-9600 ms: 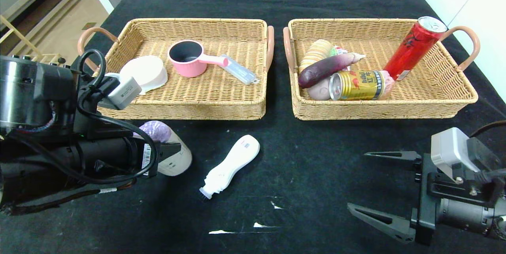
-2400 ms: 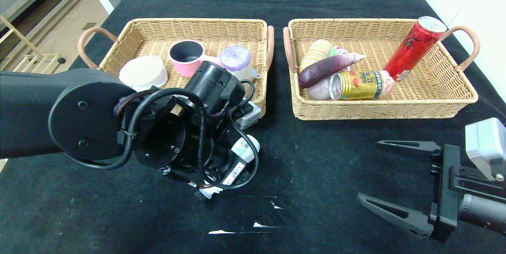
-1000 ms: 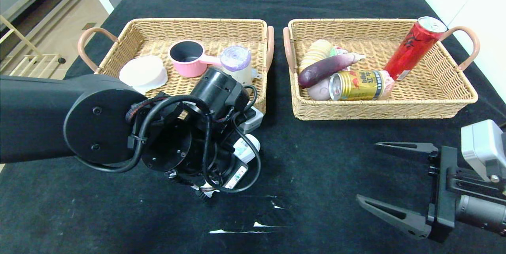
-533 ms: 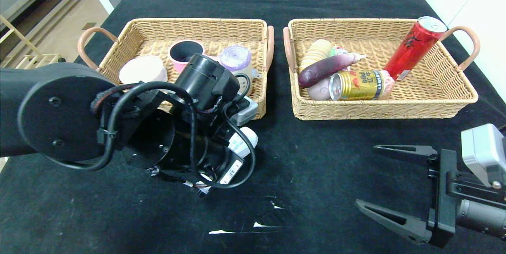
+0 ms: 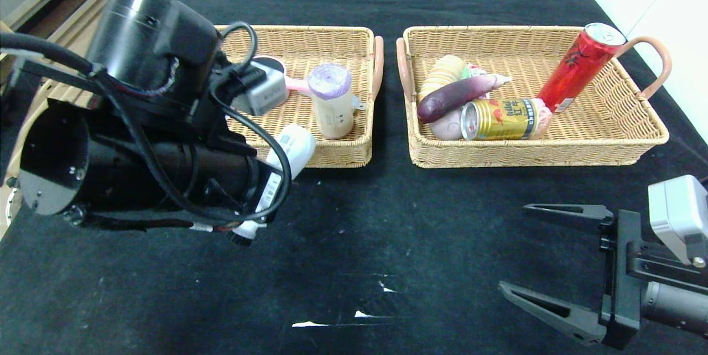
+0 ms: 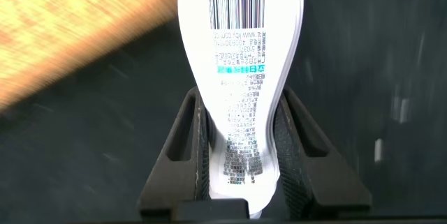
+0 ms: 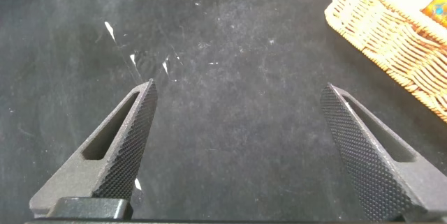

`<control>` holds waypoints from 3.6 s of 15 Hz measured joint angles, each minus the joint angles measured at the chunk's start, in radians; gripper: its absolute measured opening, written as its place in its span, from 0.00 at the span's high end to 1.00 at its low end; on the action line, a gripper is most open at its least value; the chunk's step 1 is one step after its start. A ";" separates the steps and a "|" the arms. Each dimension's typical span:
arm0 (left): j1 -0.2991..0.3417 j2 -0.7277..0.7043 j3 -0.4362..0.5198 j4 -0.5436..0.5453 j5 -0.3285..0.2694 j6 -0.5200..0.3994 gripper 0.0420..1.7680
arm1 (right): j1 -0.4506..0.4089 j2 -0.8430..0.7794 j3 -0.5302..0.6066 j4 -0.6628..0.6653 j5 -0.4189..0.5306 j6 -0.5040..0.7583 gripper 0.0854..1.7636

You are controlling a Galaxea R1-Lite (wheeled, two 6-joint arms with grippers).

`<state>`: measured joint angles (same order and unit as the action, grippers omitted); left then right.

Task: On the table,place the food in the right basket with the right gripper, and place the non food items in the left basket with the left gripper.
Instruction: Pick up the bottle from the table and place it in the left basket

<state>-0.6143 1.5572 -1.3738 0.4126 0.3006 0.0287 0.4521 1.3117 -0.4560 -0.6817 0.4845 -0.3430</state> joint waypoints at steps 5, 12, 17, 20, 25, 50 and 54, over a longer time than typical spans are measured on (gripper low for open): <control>0.138 -0.010 -0.030 -0.192 -0.027 0.004 0.66 | 0.000 -0.003 0.000 0.000 -0.001 0.000 0.03; 0.213 0.043 -0.046 -0.453 -0.050 0.008 0.66 | 0.000 0.000 -0.001 0.000 -0.001 0.001 0.03; 0.221 0.116 -0.061 -0.599 -0.036 0.013 0.66 | 0.000 0.002 0.000 0.000 -0.001 0.000 0.03; 0.225 0.164 -0.072 -0.644 -0.030 0.014 0.66 | 0.000 0.003 0.001 0.000 0.000 0.000 0.03; 0.241 0.236 -0.127 -0.649 -0.024 0.016 0.66 | 0.000 0.002 0.001 -0.001 -0.001 0.000 0.03; 0.187 -0.230 0.361 -0.597 0.040 0.054 0.07 | -0.109 -0.040 -0.029 0.003 -0.003 0.009 0.03; 0.175 -0.403 0.438 -0.418 0.107 0.050 0.05 | -0.227 -0.147 -0.044 0.124 -0.001 0.014 0.03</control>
<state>-0.4391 1.1540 -0.9355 -0.0057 0.4079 0.0787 0.2251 1.1647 -0.4998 -0.5574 0.4838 -0.3285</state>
